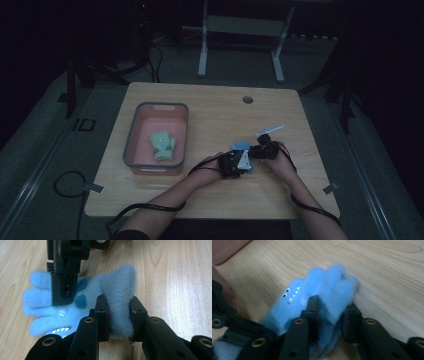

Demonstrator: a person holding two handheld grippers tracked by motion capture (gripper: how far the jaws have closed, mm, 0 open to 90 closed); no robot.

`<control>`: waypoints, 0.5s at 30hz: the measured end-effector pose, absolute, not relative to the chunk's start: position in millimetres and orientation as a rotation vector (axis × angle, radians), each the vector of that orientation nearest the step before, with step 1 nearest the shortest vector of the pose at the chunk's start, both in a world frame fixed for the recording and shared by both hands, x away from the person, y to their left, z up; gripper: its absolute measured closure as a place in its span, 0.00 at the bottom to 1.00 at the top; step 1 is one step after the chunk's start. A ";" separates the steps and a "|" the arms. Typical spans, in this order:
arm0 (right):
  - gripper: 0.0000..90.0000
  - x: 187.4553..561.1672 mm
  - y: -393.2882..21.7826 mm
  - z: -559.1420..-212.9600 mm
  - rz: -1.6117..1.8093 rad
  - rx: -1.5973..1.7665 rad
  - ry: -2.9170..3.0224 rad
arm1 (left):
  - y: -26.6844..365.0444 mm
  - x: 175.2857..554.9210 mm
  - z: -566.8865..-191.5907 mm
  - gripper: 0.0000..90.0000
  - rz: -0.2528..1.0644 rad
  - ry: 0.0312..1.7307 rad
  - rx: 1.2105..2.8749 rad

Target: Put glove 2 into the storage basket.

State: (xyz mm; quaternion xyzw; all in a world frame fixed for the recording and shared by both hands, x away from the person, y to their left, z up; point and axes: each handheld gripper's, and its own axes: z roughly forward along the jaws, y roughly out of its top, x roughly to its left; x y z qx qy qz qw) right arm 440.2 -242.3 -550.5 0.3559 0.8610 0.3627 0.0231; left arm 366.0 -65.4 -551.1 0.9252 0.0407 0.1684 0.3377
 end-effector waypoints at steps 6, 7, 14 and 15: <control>0.85 439.4 -241.6 -547.2 1.189 1.119 2.669 | -64.1 361.7 -542.5 0.83 0.434 0.114 2.442; 0.86 437.3 -240.2 -541.4 1.197 1.091 2.665 | -60.6 361.3 -537.6 0.83 0.436 0.117 2.440; 0.86 430.6 -233.7 -518.8 1.226 1.022 2.647 | -49.8 356.5 -518.7 0.83 0.449 0.119 2.419; 0.86 429.7 -232.7 -515.7 1.225 1.009 2.642 | -48.3 355.8 -515.7 0.83 0.451 0.117 2.420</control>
